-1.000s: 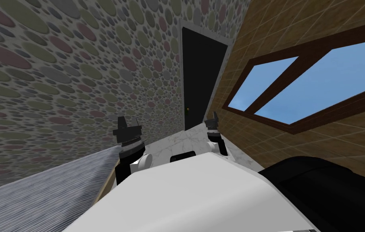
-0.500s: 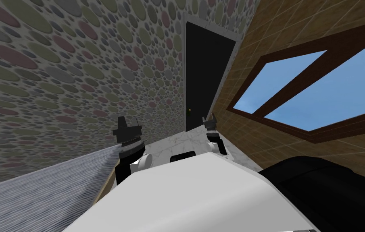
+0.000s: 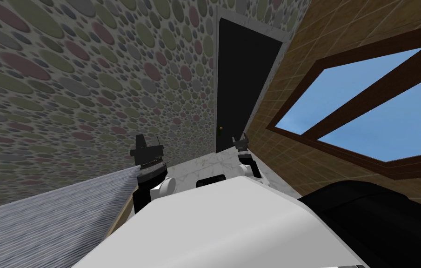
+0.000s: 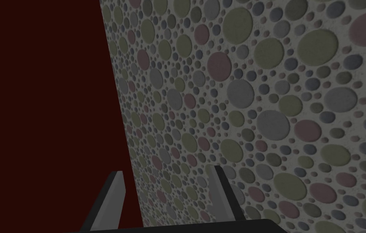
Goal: Pull the door open
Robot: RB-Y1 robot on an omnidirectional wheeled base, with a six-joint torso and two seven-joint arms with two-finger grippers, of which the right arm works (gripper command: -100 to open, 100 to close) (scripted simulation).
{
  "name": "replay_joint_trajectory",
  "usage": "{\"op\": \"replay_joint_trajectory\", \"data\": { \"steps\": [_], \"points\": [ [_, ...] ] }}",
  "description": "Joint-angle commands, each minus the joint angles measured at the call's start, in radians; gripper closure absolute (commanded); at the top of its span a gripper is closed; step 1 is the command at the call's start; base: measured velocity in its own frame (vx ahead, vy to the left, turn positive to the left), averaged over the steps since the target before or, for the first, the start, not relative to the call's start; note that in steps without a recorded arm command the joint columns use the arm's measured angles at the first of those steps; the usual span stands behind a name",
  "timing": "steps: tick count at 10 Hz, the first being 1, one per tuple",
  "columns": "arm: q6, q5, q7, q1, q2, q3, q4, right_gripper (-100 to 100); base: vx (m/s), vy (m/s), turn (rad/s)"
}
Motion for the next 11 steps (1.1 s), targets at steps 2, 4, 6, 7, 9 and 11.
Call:
{"op": "replay_joint_trajectory", "data": {
  "steps": [2, 4, 6, 7, 9, 11],
  "points": [
    [0.001, -0.042, -0.075, -0.009, -0.032, 0.013, 0.045, -100, 0.061, -0.023, 0.105],
    [0.002, -0.063, -0.119, -0.013, -0.046, 0.019, 0.066, -100, 0.057, -0.028, 0.061],
    [0.003, -0.083, -0.155, -0.017, -0.062, 0.024, 0.087, -100, 0.054, -0.035, 0.096],
    [0.004, -0.103, -0.19, -0.021, -0.077, 0.03, 0.108, -100, 0.055, -0.026, 0.08],
    [0.005, -0.124, -0.226, -0.025, -0.092, 0.036, 0.129, -100, 0.076, -0.03, 0.096],
    [0.008, -0.164, -0.292, -0.033, -0.122, 0.047, 0.171, -100, 0.059, -0.027, 0.095]
  ]
}}
